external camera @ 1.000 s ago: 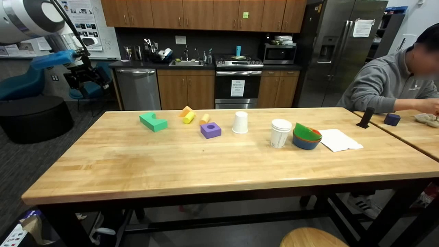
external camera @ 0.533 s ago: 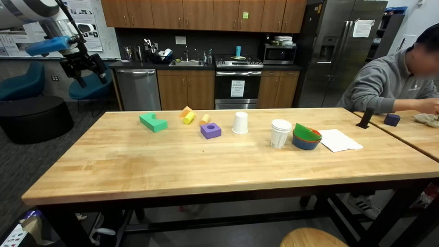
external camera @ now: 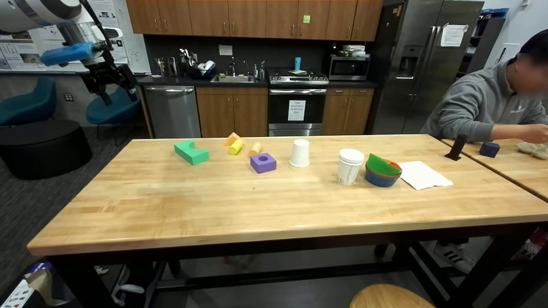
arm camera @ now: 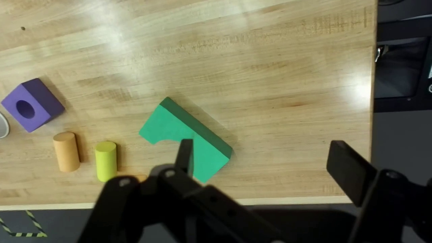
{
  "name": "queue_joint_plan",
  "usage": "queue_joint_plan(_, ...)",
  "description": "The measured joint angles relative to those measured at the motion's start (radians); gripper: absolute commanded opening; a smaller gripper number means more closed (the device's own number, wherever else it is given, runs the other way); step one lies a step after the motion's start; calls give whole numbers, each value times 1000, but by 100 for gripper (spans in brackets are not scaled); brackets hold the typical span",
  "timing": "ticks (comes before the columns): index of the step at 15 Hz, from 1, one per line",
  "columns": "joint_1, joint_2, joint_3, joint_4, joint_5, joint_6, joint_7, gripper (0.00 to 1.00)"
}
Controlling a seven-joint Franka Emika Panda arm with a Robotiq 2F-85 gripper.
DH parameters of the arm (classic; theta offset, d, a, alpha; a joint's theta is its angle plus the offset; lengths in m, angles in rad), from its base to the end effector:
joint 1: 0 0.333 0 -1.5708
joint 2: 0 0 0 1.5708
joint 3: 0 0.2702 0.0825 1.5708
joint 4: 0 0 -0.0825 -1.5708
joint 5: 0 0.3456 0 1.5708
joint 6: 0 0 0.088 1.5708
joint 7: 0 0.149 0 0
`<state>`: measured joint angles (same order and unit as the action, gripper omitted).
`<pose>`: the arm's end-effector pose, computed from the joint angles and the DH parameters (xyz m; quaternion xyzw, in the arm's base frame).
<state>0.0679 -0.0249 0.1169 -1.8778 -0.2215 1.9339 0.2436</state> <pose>0.5264 0.0746 0.4493 0.9935 0.0059 0.0618 0.0953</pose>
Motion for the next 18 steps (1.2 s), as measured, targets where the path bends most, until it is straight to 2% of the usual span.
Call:
queue_joint_plan(12, 0, 141, -15, 126, 48, -47, -1, 100)
queue_joint_plan(18, 1, 172, -20, 177, 58, -71, 0, 100)
